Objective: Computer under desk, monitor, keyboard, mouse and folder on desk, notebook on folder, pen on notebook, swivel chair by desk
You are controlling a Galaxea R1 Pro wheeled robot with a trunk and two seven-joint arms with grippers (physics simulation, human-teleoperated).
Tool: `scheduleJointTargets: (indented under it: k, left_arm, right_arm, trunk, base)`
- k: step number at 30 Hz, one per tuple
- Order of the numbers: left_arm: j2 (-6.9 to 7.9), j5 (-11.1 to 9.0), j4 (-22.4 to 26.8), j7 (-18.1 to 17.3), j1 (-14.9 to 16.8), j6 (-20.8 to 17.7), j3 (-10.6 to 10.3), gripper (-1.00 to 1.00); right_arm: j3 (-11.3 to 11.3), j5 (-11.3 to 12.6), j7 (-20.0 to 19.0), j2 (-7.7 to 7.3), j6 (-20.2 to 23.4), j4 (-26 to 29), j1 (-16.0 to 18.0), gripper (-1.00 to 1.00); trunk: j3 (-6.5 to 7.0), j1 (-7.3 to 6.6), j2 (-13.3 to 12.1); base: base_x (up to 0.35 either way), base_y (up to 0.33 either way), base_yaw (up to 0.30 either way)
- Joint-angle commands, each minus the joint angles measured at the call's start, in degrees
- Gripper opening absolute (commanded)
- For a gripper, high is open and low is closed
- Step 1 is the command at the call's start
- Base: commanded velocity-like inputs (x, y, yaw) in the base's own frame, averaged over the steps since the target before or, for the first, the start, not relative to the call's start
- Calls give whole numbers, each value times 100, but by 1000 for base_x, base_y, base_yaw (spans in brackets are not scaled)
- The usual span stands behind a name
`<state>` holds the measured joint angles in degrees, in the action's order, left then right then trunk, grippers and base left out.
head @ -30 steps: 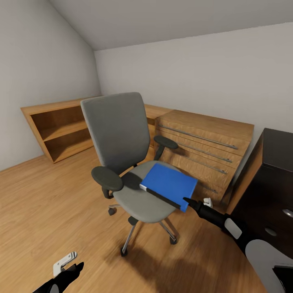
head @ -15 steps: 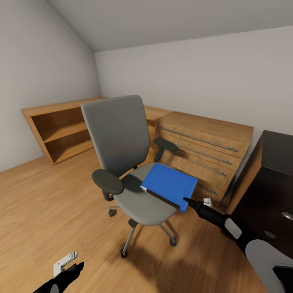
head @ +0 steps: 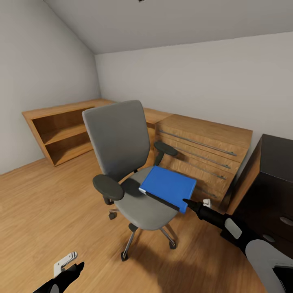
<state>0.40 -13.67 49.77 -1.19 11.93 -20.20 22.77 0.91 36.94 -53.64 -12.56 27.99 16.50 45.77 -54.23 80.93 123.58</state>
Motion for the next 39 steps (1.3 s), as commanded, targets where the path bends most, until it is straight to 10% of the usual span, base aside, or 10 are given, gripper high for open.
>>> scheduleJointTargets:
  k: [1, 9, 20, 39]
  left_arm:
    - [-3, -39, 7, -12, 2, -36, 14, 100]
    - [-19, -37, -106, -8, 2, 32, 17, 100]
    - [-6, -24, -1084, 4, 2, 1277, 2, 100]
    - [7, -26, -1896, -12, 2, 2228, -5, 100]
  right_arm:
    - [8, 17, -7, -2, 121, 2, 3, -100]
    - [2, 13, -14, -16, 576, 16, 3, -100]
    - [14, 32, -83, -13, 605, 4, 3, -100]
    - [16, 375, -86, -5, 610, 2, 3, -100]
  trunk:
    - [13, -24, -40]
    - [157, -199, -360]
    - [355, -441, -802]
    - [673, -792, -1443]
  base:
    - [0, 0, 0]
    - [0, 0, 0]
    - [0, 0, 0]
    - [0, 0, -68]
